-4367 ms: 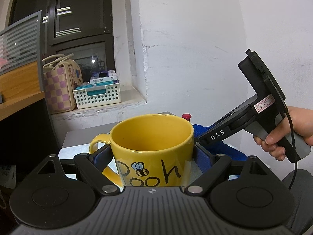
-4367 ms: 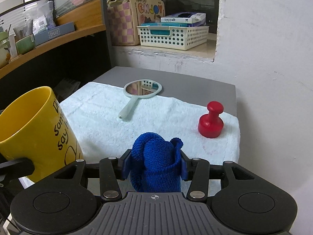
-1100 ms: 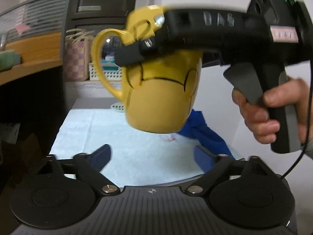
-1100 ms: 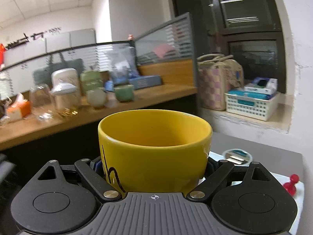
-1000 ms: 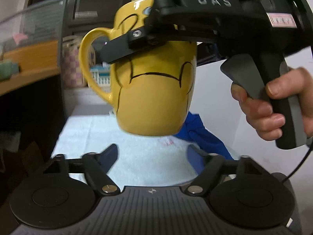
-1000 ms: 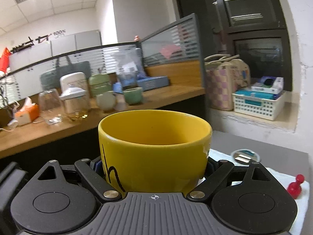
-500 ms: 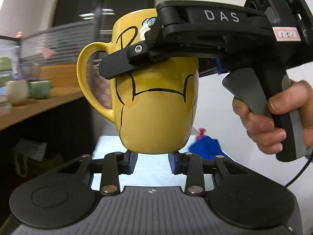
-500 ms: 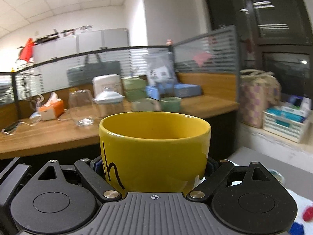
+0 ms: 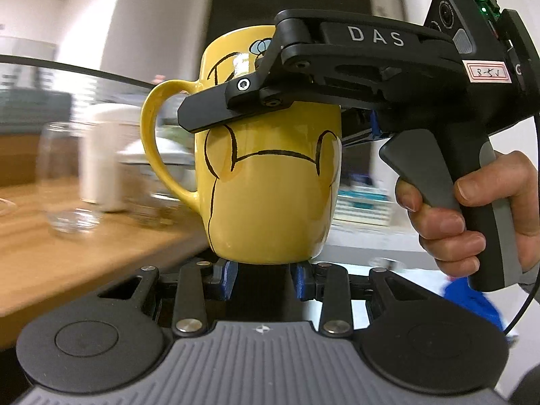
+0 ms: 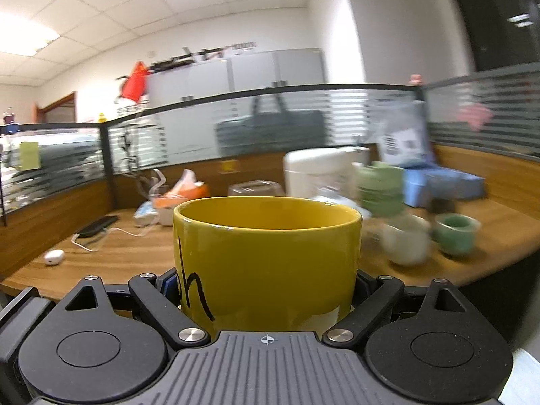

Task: Clean container
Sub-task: 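Carry the yellow mug with the right gripper toward the wooden counter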

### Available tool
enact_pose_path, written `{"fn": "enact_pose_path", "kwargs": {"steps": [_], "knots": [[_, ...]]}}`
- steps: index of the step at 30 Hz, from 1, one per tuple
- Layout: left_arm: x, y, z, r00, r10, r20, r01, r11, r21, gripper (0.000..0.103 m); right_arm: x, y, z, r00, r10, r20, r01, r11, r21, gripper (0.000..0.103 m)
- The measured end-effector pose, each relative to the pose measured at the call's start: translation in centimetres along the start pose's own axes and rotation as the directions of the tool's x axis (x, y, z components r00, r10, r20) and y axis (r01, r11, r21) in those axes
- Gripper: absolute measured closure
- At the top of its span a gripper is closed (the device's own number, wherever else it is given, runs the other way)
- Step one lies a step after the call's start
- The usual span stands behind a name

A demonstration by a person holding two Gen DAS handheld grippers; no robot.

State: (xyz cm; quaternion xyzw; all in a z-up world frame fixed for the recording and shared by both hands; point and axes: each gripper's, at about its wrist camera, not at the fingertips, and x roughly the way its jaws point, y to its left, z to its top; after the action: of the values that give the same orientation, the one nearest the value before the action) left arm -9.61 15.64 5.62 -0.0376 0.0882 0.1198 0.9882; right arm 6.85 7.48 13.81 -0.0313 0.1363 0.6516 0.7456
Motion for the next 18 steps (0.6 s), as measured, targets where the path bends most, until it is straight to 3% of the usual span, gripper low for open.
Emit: {"fn": "enact_pose_path", "kwargs": {"steps": [4, 10, 18], "knots": [[-1.2, 3.5, 0.4, 0.993, 0.116, 0.003, -0.116, 0.993, -0.024, 0.063, 2.7, 2.3, 1.8, 0.997, 0.076, 0.017, -0.076, 0.997, -0.002, 0.012], [-4.3, 8.4, 0.5, 0.968, 0.252, -0.021, -0.253, 0.962, -0.103, 0.059, 7.8, 4.6, 2.7, 0.987, 0.160, 0.026, -0.159, 0.987, -0.017, 0.012], [-8.6, 10.4, 0.5, 0.937, 0.347, -0.030, -0.348, 0.931, -0.113, 0.052, 9.8, 5.4, 1.9, 0.987, 0.156, 0.034, -0.154, 0.987, -0.053, 0.012]]}}
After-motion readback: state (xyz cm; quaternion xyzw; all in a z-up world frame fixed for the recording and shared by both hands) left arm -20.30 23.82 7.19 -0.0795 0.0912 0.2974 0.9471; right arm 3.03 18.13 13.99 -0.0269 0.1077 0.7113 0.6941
